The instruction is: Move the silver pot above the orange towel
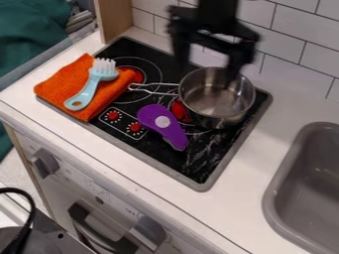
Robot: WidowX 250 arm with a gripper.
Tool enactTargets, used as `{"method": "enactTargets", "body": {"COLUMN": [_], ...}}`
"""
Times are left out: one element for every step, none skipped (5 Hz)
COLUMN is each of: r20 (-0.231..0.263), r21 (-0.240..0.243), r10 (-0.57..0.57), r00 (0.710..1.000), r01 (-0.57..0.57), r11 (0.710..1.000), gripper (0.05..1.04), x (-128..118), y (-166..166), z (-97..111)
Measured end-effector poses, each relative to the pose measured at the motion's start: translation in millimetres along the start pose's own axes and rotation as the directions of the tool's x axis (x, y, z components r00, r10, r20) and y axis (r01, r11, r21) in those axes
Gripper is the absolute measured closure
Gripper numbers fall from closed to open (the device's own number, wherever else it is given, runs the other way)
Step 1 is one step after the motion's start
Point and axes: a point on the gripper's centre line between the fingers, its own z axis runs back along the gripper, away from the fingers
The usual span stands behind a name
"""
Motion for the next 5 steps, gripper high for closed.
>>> {"method": "enactTargets", "body": {"r20": [-0.018,-0.022,-0.047,-0.035,-0.029], "r21": [0.001,0.025,0.034,0.032,0.019], "r10": [0.017,0.08,0.116,0.156,0.207], "r00": [1.0,0.997,0.992,0.987,0.978], "r01": [-0.017,-0.08,-0.115,-0.155,-0.206], "r11": [1.0,0.996,0.993,0.987,0.978], "gripper": [0.079,0.079,0.079,0.079,0.093], "x": [9.4,24.4,36.2,46.0,52.0], "y": [-29.9,-36.4,-38.1,-34.1,-28.7], "z": [-9.9,-23.4,-46.4,-58.9,-71.4]}}
